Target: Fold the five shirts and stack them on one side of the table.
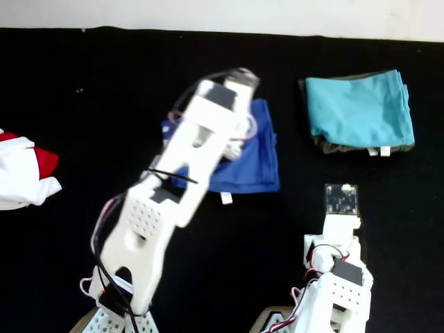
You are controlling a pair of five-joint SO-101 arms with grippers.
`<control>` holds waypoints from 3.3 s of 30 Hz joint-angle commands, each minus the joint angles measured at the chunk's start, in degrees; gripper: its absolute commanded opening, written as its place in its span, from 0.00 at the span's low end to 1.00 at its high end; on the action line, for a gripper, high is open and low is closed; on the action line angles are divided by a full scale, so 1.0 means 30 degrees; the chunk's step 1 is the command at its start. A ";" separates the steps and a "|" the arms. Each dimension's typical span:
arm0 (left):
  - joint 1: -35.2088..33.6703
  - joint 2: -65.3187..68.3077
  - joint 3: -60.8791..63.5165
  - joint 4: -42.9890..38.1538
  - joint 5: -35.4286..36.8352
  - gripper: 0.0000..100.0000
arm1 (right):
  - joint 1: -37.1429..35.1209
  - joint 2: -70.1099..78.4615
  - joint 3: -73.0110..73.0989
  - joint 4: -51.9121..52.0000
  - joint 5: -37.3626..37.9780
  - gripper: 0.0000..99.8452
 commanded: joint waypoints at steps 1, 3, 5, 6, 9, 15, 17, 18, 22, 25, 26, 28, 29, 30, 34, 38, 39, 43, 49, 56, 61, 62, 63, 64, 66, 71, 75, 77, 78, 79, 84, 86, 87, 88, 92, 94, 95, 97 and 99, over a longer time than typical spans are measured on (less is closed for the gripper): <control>0.2125 -0.0190 -0.0630 -0.0381 0.0117 0.01 | 0.0220 -0.0044 0.0337 -0.0337 0.0147 0.02; 0.2916 -0.0073 -0.0571 -0.1084 0.0117 0.01 | 0.0220 -0.0044 0.0337 -0.0337 0.0147 0.02; 0.3502 0.0747 -0.0659 -0.1788 0.0117 0.01 | 0.0220 -0.0044 0.0337 -0.0337 0.0147 0.02; 0.3678 0.1187 -0.0689 -0.2110 0.0117 0.01 | 0.0220 -0.0044 0.0337 -0.0337 0.0147 0.02; 0.3824 0.2125 -0.0747 -0.3253 0.0117 0.01 | 0.0220 -0.0044 0.0337 -0.0337 0.0147 0.02; 0.4000 0.1890 -0.3619 -0.3663 0.0908 0.01 | 0.0220 -0.0044 0.0337 -0.0337 0.0147 0.02; 0.4059 0.1978 -0.5055 -0.3956 0.1348 0.01 | 0.0220 -0.0044 0.0337 -0.0337 0.0147 0.02; 0.4088 0.2037 -0.5407 -0.4366 0.1407 0.01 | 0.0220 -0.0044 0.0337 -0.0337 0.0147 0.02; 0.3707 0.2388 -0.5582 -0.5890 0.1436 0.01 | 0.0220 -0.0044 0.0337 -0.0337 0.0147 0.02; 0.3297 0.2388 -0.6813 -0.3956 0.1407 0.01 | 0.0220 -0.0044 0.0337 -0.0337 0.0147 0.02; 0.3179 0.2388 -0.7516 -0.2725 0.1407 0.01 | 0.0220 -0.0044 0.0337 -0.0337 0.0147 0.02; 0.3121 0.2535 -0.8484 -0.0498 0.1377 0.01 | 0.0220 -0.0044 0.0337 -0.0337 0.0147 0.02; 0.3092 0.2564 -0.8571 0.0293 0.1377 0.01 | 0.0220 -0.0044 0.0337 -0.0337 0.0147 0.02; 0.3092 0.2564 -0.8571 0.0821 0.1377 0.01 | 0.0220 -0.0044 0.0337 -0.0337 0.0147 0.02; 0.3092 0.3414 -0.8220 0.1289 0.1377 0.01 | 0.0220 -0.0044 0.0337 -0.0337 0.0147 0.02; 0.3297 0.5524 -0.8249 -0.0147 0.1407 0.01 | 0.0220 -0.0044 0.0337 -0.0337 0.0147 0.02; 0.3414 0.6051 -0.8249 -0.0850 0.1465 0.01 | 0.0220 -0.0044 0.0337 -0.0337 0.0147 0.02; 0.3766 0.6667 -0.8249 -0.3048 0.1495 0.01 | 0.0220 -0.0044 0.0337 -0.0337 0.0147 0.02; 0.3590 0.6813 -0.9304 -0.5714 0.1495 0.01 | 0.0220 -0.0044 0.0337 -0.0337 0.0147 0.02; 0.3443 0.6667 -1.1853 -0.4249 0.1495 0.01 | 0.0220 -0.0044 0.0337 -0.0366 0.0147 0.02; 0.3355 0.6637 -1.5429 0.0615 0.1436 0.01 | 0.0220 -0.0044 0.0337 -0.0366 0.0147 0.02; 0.3209 0.6491 -1.5311 0.1524 0.1436 0.01 | 0.0220 -0.0044 0.0337 -0.0366 0.0147 0.02; 0.3033 0.6256 -1.5136 0.2374 0.1436 0.01 | 0.0220 -0.0044 0.0337 -0.0366 0.0147 0.02; 0.2623 0.6081 -1.5048 0.3136 0.1436 0.01 | 0.0220 -0.0044 0.0337 -0.0366 0.0147 0.02; 0.1451 0.5905 -1.4637 0.3692 0.1524 0.01 | 0.0220 -0.0044 0.0337 -0.0366 0.0147 0.02; -0.1538 0.3824 -1.3084 0.3810 0.1582 0.01 | 0.0220 -0.0044 0.0337 -0.0366 0.0147 0.02; -0.2711 0.0454 -0.7956 0.3722 0.1553 0.01 | 0.0220 -0.0044 0.0337 -0.0366 0.0147 0.02; -0.3004 -0.0806 -0.4996 0.3634 0.1495 0.01 | 0.0220 -0.0044 0.0337 -0.0366 0.0147 0.02; -0.3121 -0.1187 -0.3707 0.3604 0.1465 0.01 | 0.0220 -0.0044 0.0337 -0.0366 0.0147 0.02; -0.3238 -0.1392 -0.2593 0.3429 0.1465 0.01 | 0.0220 -0.0044 0.0337 -0.0366 0.0147 0.02; -0.3473 -0.1421 0.1245 0.1993 0.1993 0.01 | 0.0220 -0.0044 0.0337 -0.0366 0.0147 0.02; -0.3502 -0.1480 0.2535 0.1495 0.2227 0.01 | 0.0220 -0.0044 0.0337 -0.0366 0.0147 0.02; -0.3590 -0.1509 0.3150 0.1289 0.2227 0.01 | 0.0220 -0.0044 0.0337 -0.0366 0.0147 0.02; -0.3736 -0.1538 0.3678 0.1143 0.2227 0.01 | 0.0220 -0.0044 0.0337 -0.0366 0.0147 0.02; -0.4586 -0.1626 0.4557 0.1231 0.2286 0.01 | 0.0220 -0.0044 0.0337 -0.0366 0.0147 0.02; -0.4938 -0.2300 0.4615 0.1436 0.2286 0.01 | 0.0220 -0.0044 0.0337 -0.0366 0.0147 0.02; -0.4996 -0.2799 0.4615 0.1524 0.2286 0.01 | 0.0220 -0.0044 0.0337 -0.0366 0.0147 0.02; -0.4996 -0.4059 0.4615 0.1582 0.2286 0.01 | 0.0220 -0.0044 0.0337 -0.0366 0.0147 0.02; -0.4996 -0.5407 0.4674 0.1641 0.2286 0.01 | 0.0220 -0.0044 0.0337 -0.0366 0.0147 0.02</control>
